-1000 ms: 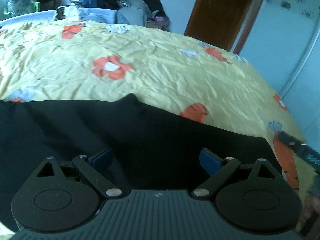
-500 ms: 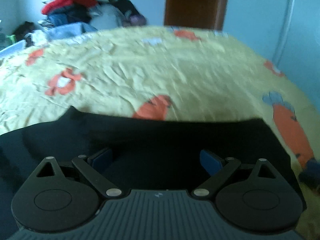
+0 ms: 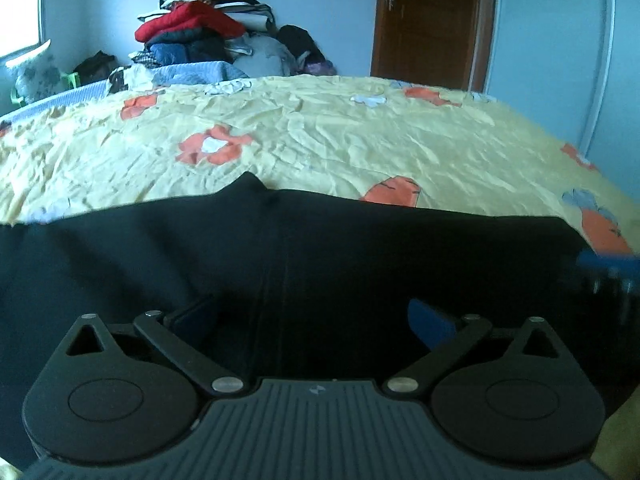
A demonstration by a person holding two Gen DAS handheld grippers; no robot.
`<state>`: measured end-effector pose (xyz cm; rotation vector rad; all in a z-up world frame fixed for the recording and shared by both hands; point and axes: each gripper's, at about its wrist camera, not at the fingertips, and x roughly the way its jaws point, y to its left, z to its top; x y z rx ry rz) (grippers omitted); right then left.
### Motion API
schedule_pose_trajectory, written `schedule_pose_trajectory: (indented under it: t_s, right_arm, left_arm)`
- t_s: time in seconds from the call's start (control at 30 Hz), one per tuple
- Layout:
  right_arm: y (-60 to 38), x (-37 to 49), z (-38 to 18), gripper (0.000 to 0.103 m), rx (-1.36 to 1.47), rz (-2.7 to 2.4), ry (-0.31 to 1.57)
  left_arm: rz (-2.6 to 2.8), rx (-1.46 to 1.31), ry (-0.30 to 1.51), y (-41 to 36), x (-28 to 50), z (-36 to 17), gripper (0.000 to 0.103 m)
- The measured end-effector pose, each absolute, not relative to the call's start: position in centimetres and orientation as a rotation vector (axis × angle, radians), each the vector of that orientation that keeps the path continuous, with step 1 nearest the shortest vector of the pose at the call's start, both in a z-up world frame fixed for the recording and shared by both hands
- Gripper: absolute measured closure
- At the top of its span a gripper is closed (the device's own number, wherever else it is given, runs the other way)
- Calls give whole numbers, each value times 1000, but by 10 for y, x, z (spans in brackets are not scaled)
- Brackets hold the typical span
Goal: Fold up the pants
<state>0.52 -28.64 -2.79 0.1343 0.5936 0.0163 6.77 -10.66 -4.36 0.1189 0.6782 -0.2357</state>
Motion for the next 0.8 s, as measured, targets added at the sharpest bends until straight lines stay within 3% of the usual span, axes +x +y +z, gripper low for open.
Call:
schedule_pose_trajectory:
  t_s: [0.13, 0.2, 0.3, 0.37, 0.8]
  right_arm:
    - [-278, 25, -25, 45, 63, 25, 605]
    - [-272, 47, -40, 40, 16, 4, 650]
    - [-266, 40, -45, 26, -1, -26, 609]
    - [-266, 34, -48, 0, 11, -47, 618]
    - [-269, 29, -50, 0, 49, -63, 635]
  left_arm:
    - [-252, 157, 723, -119, 86, -31, 0]
    - [-250, 172, 758, -122, 96, -37, 0]
    - [-250, 91, 737, -111, 91, -46, 0]
    - [-244, 90, 675, -108, 79, -51, 0]
    - [-232, 86, 639, -107, 69, -52, 0]
